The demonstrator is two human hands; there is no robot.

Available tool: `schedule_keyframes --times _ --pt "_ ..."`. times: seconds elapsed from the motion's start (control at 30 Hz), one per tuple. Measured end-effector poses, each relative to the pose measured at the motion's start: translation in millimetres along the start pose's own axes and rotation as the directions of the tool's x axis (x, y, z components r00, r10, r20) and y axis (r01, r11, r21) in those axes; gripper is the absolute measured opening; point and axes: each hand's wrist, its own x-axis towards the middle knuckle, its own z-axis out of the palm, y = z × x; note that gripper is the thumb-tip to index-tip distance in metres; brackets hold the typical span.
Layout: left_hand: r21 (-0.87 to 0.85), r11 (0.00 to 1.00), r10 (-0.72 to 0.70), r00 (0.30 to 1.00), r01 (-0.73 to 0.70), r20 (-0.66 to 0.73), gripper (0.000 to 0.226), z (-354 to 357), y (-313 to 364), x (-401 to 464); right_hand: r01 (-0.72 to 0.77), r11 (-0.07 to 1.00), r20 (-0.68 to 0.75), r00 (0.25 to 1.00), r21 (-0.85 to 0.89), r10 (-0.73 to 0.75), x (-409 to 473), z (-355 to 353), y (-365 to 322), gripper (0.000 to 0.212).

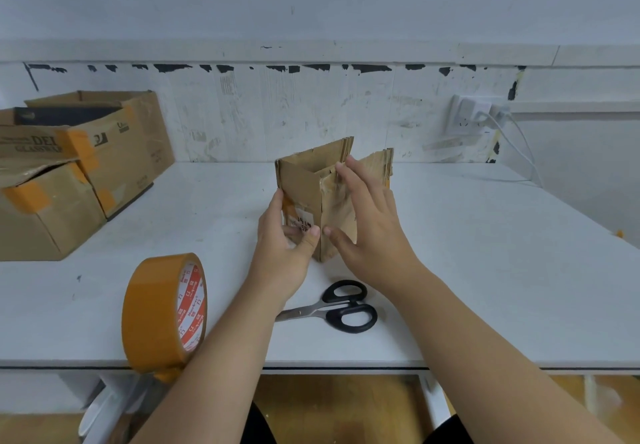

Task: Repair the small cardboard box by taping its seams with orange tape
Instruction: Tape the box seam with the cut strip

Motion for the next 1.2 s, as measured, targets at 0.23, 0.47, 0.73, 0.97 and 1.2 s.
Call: schedule_keyframes --times 0.23,0.47,0.73,0.97,1.2 --pt "0.007 1.0 0.017 1.0 -0.017 0.002 0.07 -0.6 1.3 -0.4 -0.005 1.0 0.008 1.0 -0.009 0.005 -0.1 -0.2 0.0 0.083" --pt "0.065 0.998 0.014 1.0 -0.016 0.027 0.075 -0.8 -3.6 0.6 0.022 0.997 0.036 0.999 -0.069 -0.02 -1.2 0.2 0.9 0.087" --pt "0.096 0.995 -0.01 0.999 0.006 0.034 0.076 -0.7 -2.5 0.7 0.028 0.996 0.043 0.999 -0.091 -0.024 -0.4 -1.3 1.5 0.087" --pt "0.091 0.996 -0.023 1.0 0.022 0.008 0.079 -0.5 0.5 -1.0 0.034 0.994 0.051 0.998 -0.102 -0.029 -1.7 -1.9 1.4 0.088" --pt "0.268 0.948 0.224 0.958 -0.172 -0.18 0.043 -1.2 21.8 -10.3 0.045 0.999 0.027 0.999 -0.019 -0.045 -4.2 -6.7 0.5 0.082"
